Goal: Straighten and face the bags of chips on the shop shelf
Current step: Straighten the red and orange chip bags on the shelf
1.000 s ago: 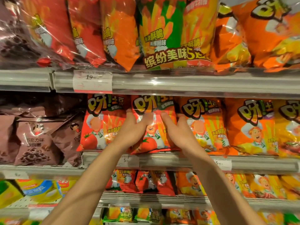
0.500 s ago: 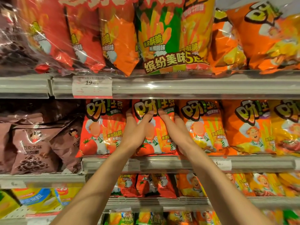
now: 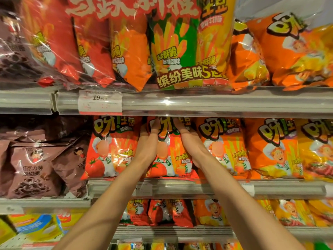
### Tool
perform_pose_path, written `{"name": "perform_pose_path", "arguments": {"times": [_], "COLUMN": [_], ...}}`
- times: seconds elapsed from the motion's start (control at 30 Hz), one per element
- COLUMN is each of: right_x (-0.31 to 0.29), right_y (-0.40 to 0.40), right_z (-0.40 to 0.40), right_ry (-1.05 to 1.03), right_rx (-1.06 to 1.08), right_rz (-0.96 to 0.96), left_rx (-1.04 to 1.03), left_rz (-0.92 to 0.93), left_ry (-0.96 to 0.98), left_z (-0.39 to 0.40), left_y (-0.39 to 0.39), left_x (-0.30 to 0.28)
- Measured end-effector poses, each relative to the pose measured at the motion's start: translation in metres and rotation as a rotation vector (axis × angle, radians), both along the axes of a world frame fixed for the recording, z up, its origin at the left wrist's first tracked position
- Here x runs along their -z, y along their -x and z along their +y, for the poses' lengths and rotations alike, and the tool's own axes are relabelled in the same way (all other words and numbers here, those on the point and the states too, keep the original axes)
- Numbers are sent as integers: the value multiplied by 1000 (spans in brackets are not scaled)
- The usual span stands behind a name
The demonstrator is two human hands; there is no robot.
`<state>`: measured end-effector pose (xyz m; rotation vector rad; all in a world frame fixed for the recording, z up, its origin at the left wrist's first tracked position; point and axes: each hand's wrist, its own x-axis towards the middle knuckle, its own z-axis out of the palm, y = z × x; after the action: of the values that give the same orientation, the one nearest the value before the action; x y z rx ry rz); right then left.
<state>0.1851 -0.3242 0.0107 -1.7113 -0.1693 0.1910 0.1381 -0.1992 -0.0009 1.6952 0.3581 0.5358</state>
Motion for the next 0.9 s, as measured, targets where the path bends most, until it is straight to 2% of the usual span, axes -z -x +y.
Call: {"name": "perform_pose_path", "arguments": {"times": [0.2,0.4,0.63,0.77,0.9], "right_x": [6,8,6,4,5], "right_y": [11,14,9,5,2], "right_z": [-6,-5,-9,-5,0], "right_ry": [-2,24,51,22,22], "right_rx": [75,88,80,175,181], "right_rz": [-122,-140,-130,-167,-194], "left_rx": [-24,13,-34,-53,-15], "left_rz": [-121,-26,-121,-181,-102], "left_ry": [10,16,70,81,43], "left_z": [-1,0,-8,-8,-3], "left_y": [12,10,-1,-12,-14], "left_x": [8,5,-1,3,6]}}
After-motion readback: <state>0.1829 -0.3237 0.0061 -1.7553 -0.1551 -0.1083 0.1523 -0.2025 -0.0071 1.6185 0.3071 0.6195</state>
